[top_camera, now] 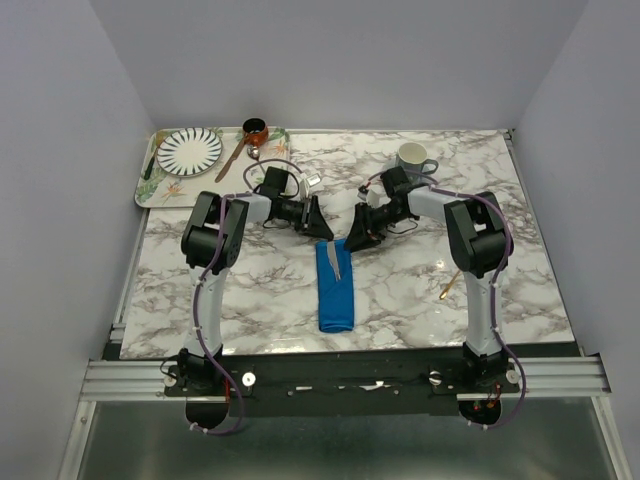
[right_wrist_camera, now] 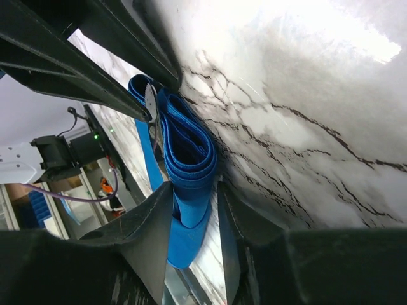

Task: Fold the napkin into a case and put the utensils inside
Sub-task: Pick up the knife from the folded napkin, then insert the knife into the folded napkin.

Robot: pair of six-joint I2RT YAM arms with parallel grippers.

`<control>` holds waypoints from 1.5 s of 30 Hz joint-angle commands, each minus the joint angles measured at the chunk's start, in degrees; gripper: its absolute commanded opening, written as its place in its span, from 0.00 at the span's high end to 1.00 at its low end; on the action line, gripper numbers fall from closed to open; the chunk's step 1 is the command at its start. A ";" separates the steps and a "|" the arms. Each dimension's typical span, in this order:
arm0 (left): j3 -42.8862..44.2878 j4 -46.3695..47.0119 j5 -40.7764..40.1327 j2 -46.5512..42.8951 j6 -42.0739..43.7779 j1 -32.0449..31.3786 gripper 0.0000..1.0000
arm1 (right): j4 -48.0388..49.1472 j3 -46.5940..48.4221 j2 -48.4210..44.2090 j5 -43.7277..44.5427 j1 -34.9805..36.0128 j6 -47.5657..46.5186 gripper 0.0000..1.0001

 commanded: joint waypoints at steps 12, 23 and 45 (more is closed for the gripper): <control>-1.38 12.29 3.72 -1.43 -8.42 -0.67 0.90 | 1.86 -0.14 2.70 0.53 0.32 0.89 0.80; -7.27 15.89 5.04 -4.95 -11.14 -1.72 0.96 | 2.21 0.65 2.96 0.88 0.32 2.03 0.85; -14.92 26.00 3.37 -7.32 -17.39 -2.43 0.94 | 2.74 0.03 2.08 2.37 0.32 2.91 0.87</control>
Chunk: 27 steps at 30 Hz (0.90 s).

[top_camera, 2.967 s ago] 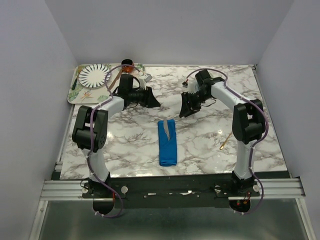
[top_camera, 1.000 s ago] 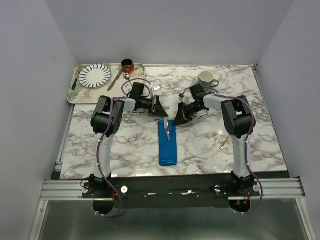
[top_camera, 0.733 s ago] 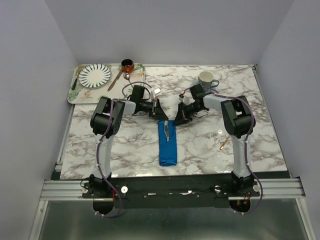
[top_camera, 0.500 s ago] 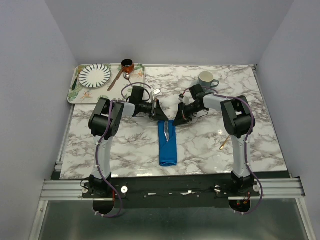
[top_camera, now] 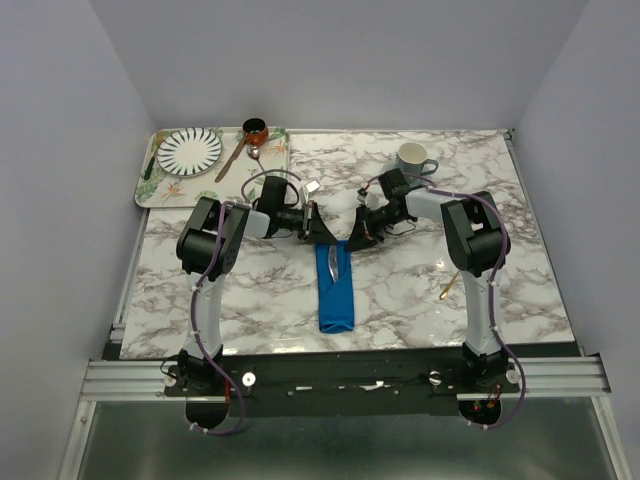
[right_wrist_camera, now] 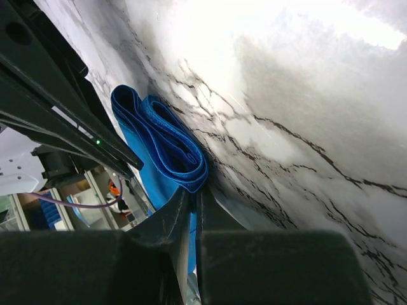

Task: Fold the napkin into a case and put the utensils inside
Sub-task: Insert the knife into the folded napkin.

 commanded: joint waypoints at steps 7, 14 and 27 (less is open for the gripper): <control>-2.97 1.37 0.31 -3.02 1.13 -0.75 0.92 | 1.41 0.21 0.84 2.13 0.36 0.18 0.87; -3.41 -0.12 -1.71 -4.86 3.75 -0.66 0.67 | 1.49 0.12 0.05 1.87 0.27 0.00 0.76; 5.46 -24.28 -16.47 -13.56 26.42 0.40 0.41 | 0.80 -0.14 -5.57 3.62 0.27 -2.28 0.49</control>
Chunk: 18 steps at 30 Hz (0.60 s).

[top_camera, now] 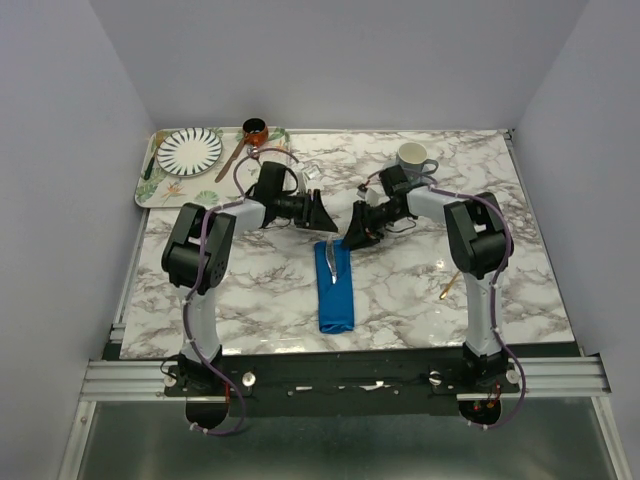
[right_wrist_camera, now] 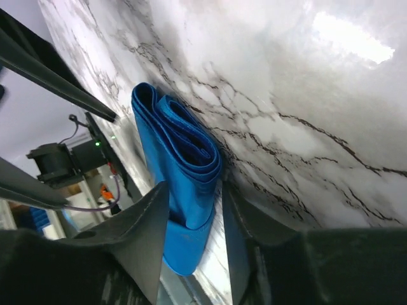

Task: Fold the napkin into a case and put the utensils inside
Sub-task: Insert the knife into the folded napkin.

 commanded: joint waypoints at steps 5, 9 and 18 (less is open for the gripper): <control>6.28 -20.90 -12.59 -8.27 22.20 1.69 0.39 | -3.44 1.85 -7.62 5.43 0.03 -7.36 0.36; 6.20 -24.43 -13.03 -10.20 23.44 3.10 0.40 | -8.18 3.09 -11.75 7.79 -0.32 -11.76 0.35; 1.54 -24.43 -21.81 -19.25 22.39 3.54 0.45 | -16.27 -11.57 -28.44 22.80 -7.34 -12.04 0.39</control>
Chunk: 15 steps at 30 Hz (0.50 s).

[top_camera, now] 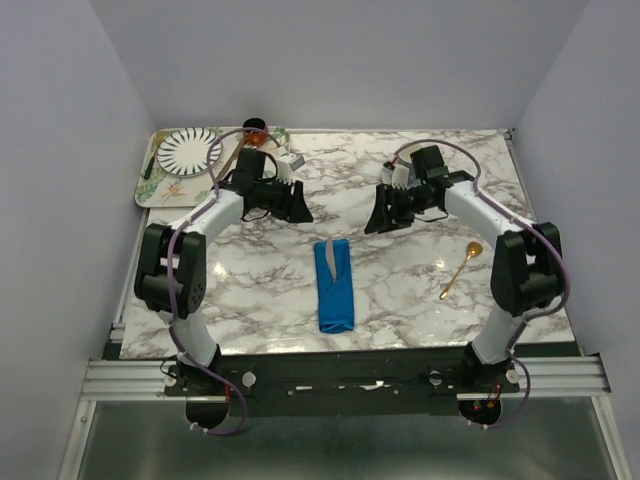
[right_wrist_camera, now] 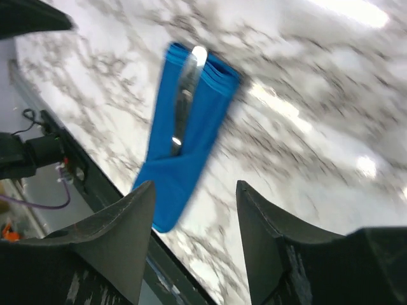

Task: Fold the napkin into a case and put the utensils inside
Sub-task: Insert the knife into the folded napkin.

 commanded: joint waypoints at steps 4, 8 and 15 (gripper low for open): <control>-5.79 -0.06 -14.48 -11.77 -1.44 -0.13 0.44 | -7.15 -19.11 -16.73 27.75 -9.92 1.72 0.45; -8.34 0.74 -19.34 -13.55 -1.63 -0.31 0.48 | -6.53 -23.00 -17.72 31.39 -15.46 2.34 0.48; 1.31 -6.64 -5.71 -2.58 5.84 -3.38 0.50 | -6.17 -18.98 -11.13 15.77 -16.79 1.81 0.52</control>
